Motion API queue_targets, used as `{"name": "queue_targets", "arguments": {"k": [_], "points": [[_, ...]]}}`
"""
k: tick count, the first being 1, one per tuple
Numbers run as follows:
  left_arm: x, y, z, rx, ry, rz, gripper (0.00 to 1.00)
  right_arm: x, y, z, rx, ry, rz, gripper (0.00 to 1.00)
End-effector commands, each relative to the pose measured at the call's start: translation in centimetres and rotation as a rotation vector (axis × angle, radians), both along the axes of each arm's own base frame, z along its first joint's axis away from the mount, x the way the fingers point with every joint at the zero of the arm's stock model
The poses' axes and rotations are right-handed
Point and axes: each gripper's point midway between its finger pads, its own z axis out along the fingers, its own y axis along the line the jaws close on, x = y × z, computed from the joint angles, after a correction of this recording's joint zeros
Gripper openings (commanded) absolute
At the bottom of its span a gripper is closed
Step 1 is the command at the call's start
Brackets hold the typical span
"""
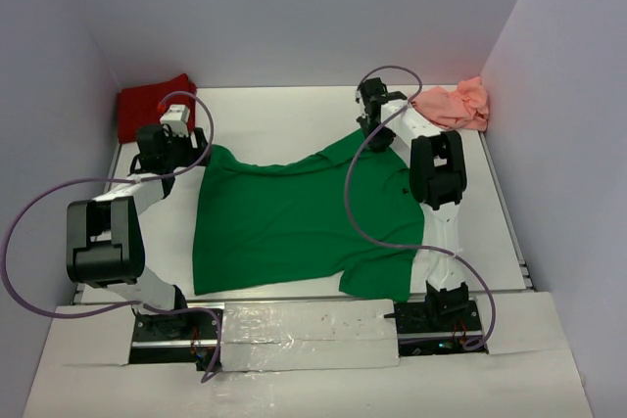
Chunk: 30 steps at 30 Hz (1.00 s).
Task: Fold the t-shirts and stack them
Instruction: Flatten out the tshirt
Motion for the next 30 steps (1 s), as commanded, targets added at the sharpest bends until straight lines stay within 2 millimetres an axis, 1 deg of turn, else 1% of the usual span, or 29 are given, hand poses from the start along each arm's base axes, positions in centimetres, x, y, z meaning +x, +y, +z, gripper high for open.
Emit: {"name": "queue_targets", "arguments": {"k": [1,10,19,30], "points": [[0.6,-0.8,2.6,0.009,-0.083,-0.038,0.79,1.6,0.0,3.4,0.000,-0.112,0.011,0.35],[0.7,-1.3,2.2,0.012,-0.073,-0.049,0.79,2.3,0.1,3.6,-0.042,-0.155,0.045,0.34],[0.7,-1.5,2.1,0.012,-0.071,-0.057,0.79,3.1,0.5,4.8,-0.061,-0.209,0.067,0.34],[0.6,-1.7,1.6,0.014,-0.065,-0.065,0.78,3.2,1.5,3.9,-0.045,-0.205,0.088,0.34]]}}
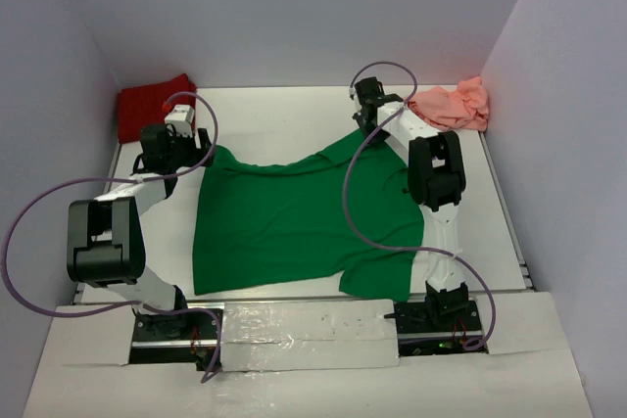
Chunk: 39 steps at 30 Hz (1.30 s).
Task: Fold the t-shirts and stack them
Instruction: Flatten out the tshirt
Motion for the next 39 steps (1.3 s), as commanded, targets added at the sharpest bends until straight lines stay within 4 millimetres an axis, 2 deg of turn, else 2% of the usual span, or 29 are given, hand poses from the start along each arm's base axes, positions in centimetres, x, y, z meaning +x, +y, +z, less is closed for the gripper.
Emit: {"name": "queue_targets", "arguments": {"k": [1,13,19,30,36,39], "points": [[0.7,-0.6,1.6,-0.001,-0.059,-0.030,0.78,1.1,1.1,3.2,0.027,-0.096,0.023,0.34],[0.5,-1.2,0.8,-0.004,-0.039,-0.050,0.78,0.9,4.0,3.2,0.060,-0.119,0.093,0.34],[0.5,-1.3,0.6,-0.005,-0.035,-0.053,0.78,0.8,4.5,3.1,0.036,-0.128,0.114,0.34],[0.2,-1.6,0.4,-0.008,-0.031,-0.061,0.78,2.2,5.6,7.3,0.100,-0.245,0.095,0.43],[0.2,-1.6,0.3,-0.008,-0.029,-0.061,0.77,2.8,6.3,7.5,0.122,-0.253,0.083,0.43],[0.1,-1.7,0.4,-0.008,-0.031,-0.063,0.77,2.8,6.6,6.8,0.119,-0.236,0.079,0.43]]}}
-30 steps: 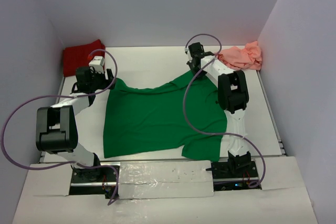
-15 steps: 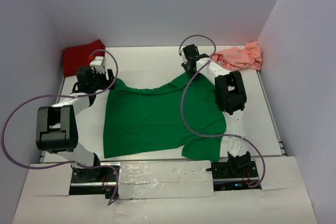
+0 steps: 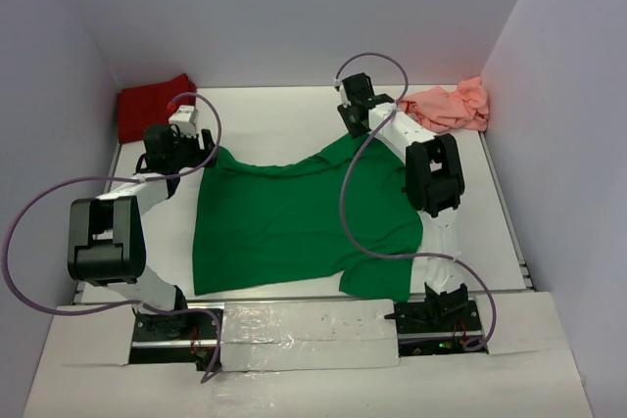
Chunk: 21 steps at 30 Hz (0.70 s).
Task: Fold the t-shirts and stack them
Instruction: Flatten out the tshirt
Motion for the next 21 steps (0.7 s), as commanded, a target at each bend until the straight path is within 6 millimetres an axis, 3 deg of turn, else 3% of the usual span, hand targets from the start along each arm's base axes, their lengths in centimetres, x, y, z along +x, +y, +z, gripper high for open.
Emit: {"name": "queue_targets", "arguments": {"k": [1,13,21], "points": [[0.3,-0.6,0.7,-0.004,-0.037,-0.031,0.77,1.4,1.6,3.5,0.042,-0.084,-0.003,0.43],[0.3,-0.8,0.9,0.018,-0.044,-0.058,0.77,0.4,0.5,-0.5,-0.049,0.050,-0.082,0.42],[0.1,-0.9,0.9,0.017,-0.046,-0.064,0.77,-0.6,-0.2,-1.4,-0.084,0.100,-0.099,0.43]]}}
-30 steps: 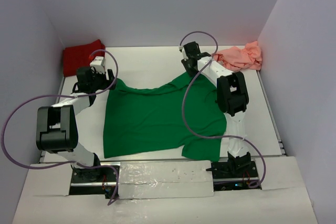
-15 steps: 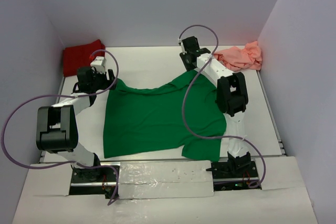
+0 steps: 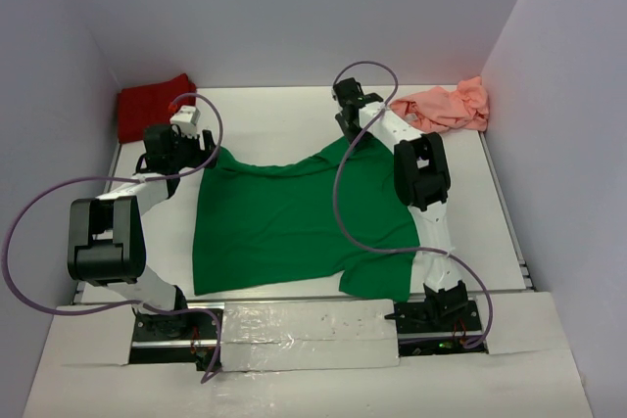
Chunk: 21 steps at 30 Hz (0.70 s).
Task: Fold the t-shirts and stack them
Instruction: Flatten out the tshirt
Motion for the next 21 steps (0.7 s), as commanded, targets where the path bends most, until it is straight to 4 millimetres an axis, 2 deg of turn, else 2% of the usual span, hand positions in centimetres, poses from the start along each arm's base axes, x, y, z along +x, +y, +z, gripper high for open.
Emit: {"name": "queue_targets", "arguments": {"k": [1,7,10,14,15,21], "points": [[0.2,-0.6,0.9,0.000,-0.038,-0.035,0.77,0.2,-0.1,1.7,-0.010,-0.028,-0.022,0.43],[0.1,-0.6,1.1,0.007,-0.044,-0.034,0.77,0.0,-0.1,1.5,-0.008,-0.019,-0.024,0.40],[0.1,-0.6,1.2,0.006,-0.044,-0.036,0.77,-0.2,0.0,1.5,0.002,-0.014,-0.025,0.30],[0.1,-0.6,1.4,0.007,-0.046,-0.034,0.77,-0.5,0.2,1.6,0.015,-0.004,-0.026,0.04],[0.1,-0.6,1.4,0.007,-0.047,-0.034,0.77,-0.5,0.1,1.6,0.014,-0.001,-0.029,0.00],[0.2,-0.5,1.6,0.010,-0.049,-0.031,0.76,-0.7,0.2,1.8,0.021,-0.012,-0.025,0.00]]}}
